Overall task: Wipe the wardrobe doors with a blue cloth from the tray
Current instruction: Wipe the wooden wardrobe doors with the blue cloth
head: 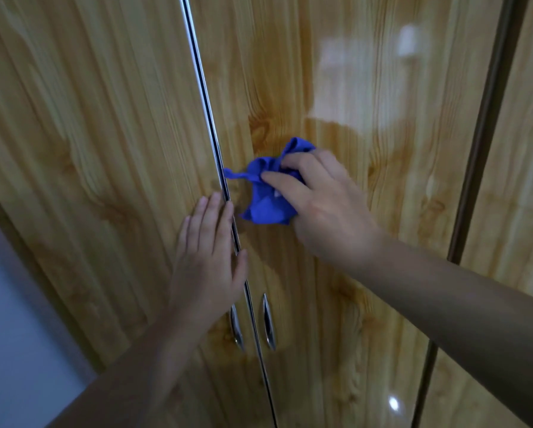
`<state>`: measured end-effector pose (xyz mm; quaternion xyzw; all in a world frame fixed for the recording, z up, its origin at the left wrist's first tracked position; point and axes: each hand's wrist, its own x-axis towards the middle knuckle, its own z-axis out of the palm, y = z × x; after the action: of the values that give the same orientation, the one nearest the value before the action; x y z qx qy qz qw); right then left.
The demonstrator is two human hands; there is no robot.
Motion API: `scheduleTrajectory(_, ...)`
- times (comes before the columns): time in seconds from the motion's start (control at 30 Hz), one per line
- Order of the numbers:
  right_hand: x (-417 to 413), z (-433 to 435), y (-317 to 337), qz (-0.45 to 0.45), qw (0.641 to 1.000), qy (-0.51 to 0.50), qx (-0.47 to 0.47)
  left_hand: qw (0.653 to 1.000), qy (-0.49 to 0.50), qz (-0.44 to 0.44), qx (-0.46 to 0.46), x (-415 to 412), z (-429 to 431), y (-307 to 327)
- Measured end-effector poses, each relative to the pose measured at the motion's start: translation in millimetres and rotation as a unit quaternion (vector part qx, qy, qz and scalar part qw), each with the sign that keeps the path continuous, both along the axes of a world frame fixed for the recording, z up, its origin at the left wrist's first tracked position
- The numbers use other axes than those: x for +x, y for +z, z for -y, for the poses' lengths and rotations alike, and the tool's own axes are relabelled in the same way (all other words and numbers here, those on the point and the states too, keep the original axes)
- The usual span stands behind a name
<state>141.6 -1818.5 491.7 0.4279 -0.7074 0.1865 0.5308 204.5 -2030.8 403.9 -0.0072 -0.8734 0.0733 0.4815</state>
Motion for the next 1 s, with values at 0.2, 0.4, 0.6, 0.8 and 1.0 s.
scheduleTrajectory(0.2,-8.8,31.7,-43.8,0.033,0.999,-0.024,-0.026,0.999,0.012,-0.044,-0.017,-13.3,4.8,-9.6)
scheduleTrajectory(0.4,-9.2,20.7,-103.3,0.006,0.998,-0.027,0.051,0.998,0.017,-0.054,-0.042,-17.7,9.1,-12.7)
scheduleTrajectory(0.6,-34.7,-47.8,-63.9,-0.047,0.997,-0.067,-0.008,0.995,0.027,-0.074,-0.057,-19.6,10.5,-16.6)
scheduleTrajectory(0.8,-61.7,-135.2,-28.2,0.034,0.968,-0.174,-0.176,0.994,0.037,-0.082,-0.065,-25.4,14.5,-20.5)
scheduleTrajectory(1.0,-48.6,-72.0,-39.2,0.079,0.934,-0.120,-0.327,0.995,0.029,-0.079,-0.059,-25.6,12.8,-20.4)
